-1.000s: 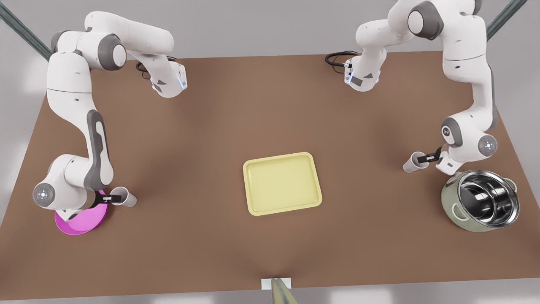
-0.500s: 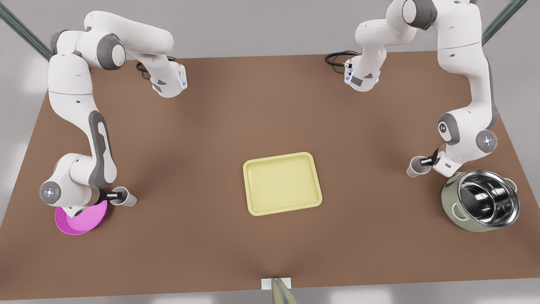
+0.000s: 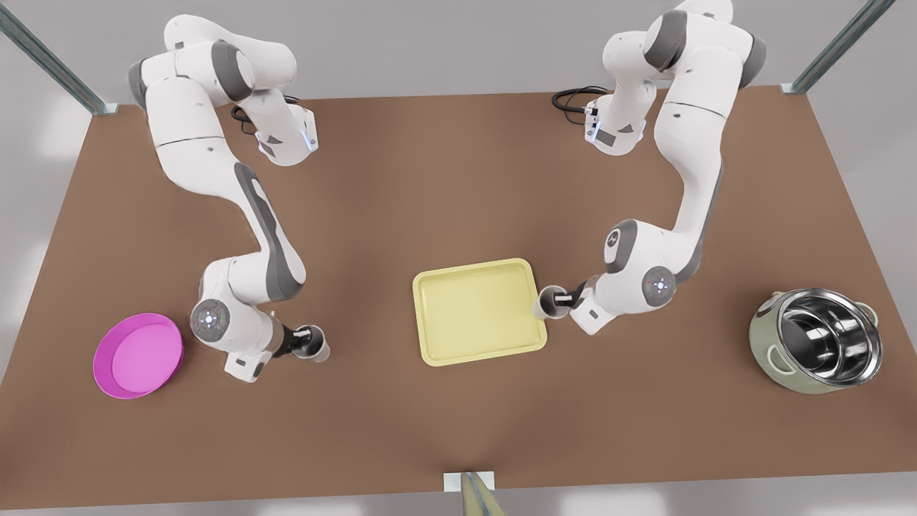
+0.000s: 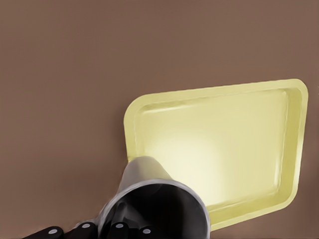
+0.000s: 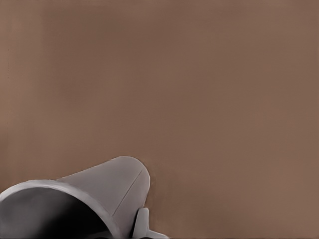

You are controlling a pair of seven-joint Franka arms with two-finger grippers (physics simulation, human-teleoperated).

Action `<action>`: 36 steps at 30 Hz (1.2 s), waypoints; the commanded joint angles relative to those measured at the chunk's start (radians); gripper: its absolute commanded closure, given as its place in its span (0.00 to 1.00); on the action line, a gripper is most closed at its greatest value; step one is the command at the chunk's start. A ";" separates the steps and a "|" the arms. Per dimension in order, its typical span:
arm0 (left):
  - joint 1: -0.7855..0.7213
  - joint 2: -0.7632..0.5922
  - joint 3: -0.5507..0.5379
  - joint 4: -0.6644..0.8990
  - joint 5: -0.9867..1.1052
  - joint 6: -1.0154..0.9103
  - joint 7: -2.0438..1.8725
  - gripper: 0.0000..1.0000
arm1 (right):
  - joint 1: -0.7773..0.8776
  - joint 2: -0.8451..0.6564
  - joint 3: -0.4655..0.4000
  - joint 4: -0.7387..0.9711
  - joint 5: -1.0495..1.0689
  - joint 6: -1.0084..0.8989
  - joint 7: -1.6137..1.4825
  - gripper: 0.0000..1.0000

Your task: Use both arms to respectively pick up the white IKEA cups from the middle-left and middle-right positions, then place the white IKEA cups onto the middle-middle tray, ensuring that the cups remain upright and do not tip over

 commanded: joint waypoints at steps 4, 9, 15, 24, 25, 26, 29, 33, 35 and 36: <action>-0.056 0.024 -0.007 -0.017 0.063 0.190 -0.511 0.79 | 0.220 0.102 0.001 0.143 0.043 0.043 0.192 0.79; -0.086 0.001 -0.014 -0.123 0.083 0.386 -0.566 0.79 | 0.372 0.199 0.002 0.253 0.043 0.106 0.417 0.79; -0.082 0.010 -0.043 -0.157 0.080 0.429 -0.568 0.79 | 0.386 0.234 0.015 0.259 0.044 0.120 0.436 0.79; -0.080 0.025 -0.046 -0.180 0.080 0.437 -0.569 0.27 | 0.389 0.263 0.013 0.256 0.040 0.120 0.437 0.36; -0.082 0.025 -0.046 -0.180 0.080 0.437 -0.569 0.17 | 0.389 0.263 0.013 0.256 0.035 0.122 0.434 0.00; -0.082 0.025 -0.046 -0.180 0.080 0.437 -0.569 0.13 | 0.389 0.263 0.013 0.256 0.034 0.120 0.434 0.00; -0.082 0.022 -0.047 -0.180 0.080 0.437 -0.589 0.09 | 0.386 0.262 0.013 0.256 0.029 0.120 0.433 0.00; -0.080 0.019 -0.052 -0.180 0.080 0.434 -0.594 0.00 | 0.382 0.243 0.013 0.253 0.034 0.106 0.430 0.00; -0.079 0.010 -0.053 -0.180 0.080 0.420 -0.595 0.00 | 0.374 0.207 0.013 0.229 0.038 0.099 0.425 0.00; -0.076 -0.005 -0.052 -0.176 0.083 0.357 -0.594 0.00 | 0.366 0.170 0.013 0.227 0.038 0.045 0.422 0.00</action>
